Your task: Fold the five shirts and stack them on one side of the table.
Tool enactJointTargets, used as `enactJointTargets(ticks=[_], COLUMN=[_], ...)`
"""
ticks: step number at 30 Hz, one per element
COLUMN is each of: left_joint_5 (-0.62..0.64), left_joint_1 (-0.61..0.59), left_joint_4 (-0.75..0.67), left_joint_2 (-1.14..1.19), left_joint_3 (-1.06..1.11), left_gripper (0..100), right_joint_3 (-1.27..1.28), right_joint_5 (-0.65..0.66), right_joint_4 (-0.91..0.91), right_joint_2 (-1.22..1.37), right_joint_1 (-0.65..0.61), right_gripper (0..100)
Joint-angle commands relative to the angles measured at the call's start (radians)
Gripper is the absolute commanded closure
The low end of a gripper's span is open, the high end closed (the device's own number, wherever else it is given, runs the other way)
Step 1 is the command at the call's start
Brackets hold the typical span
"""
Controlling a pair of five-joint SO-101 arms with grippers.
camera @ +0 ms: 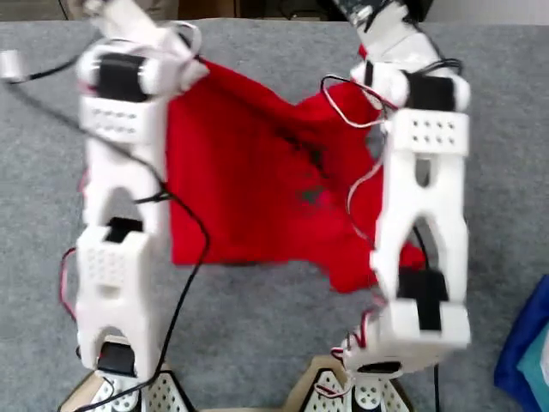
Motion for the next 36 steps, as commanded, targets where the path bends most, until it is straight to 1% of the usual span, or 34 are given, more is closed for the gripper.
enactJointTargets(ticks=[1, 6, 11, 16, 21, 26, 29, 31, 33, 36], left_joint_5=[-0.109, -0.226, -0.304, -0.414, -0.531, -0.560, -0.560, -0.555, -0.554, -0.554], left_joint_1=[-0.071, -0.172, -0.239, -0.245, -0.247, -0.261, -0.302, -0.331, -0.376, -0.434], left_joint_4=[0.011, 0.011, 0.011, 0.009, 0.009, 0.009, 0.009, 0.009, 0.009, 0.008], left_joint_2=[-0.254, -0.565, -0.924, -1.280, -1.572, -1.774, -1.822, -1.822, -1.822, -1.822], left_joint_3=[0.084, 0.288, 0.592, 0.970, 1.327, 1.606, 1.705, 1.717, 1.694, 1.580], left_gripper=[98, 98, 98, 98, 98, 98, 98, 98, 98, 98], right_joint_3=[-0.048, -0.048, -0.047, -0.048, -0.048, -0.050, -0.084, -0.128, -0.194, -0.338], right_joint_5=[-0.043, -0.041, -0.048, -0.049, -0.049, -0.049, -0.049, -0.049, -0.048, -0.048], right_joint_4=[0.064, 0.195, 0.255, 0.262, 0.262, 0.261, 0.269, 0.275, 0.282, 0.321], right_joint_2=[-0.248, -0.483, -0.673, -0.839, -0.963, -0.998, -0.978, -0.943, -0.891, -0.799], right_joint_1=[-0.018, -0.067, -0.099, -0.096, -0.096, -0.094, -0.094, -0.094, -0.094, -0.073], right_gripper=[99.0, 98.9, 98.9, 98.9, 99.0, 99.0, 98.8, 98.8, 98.8, 98.9])
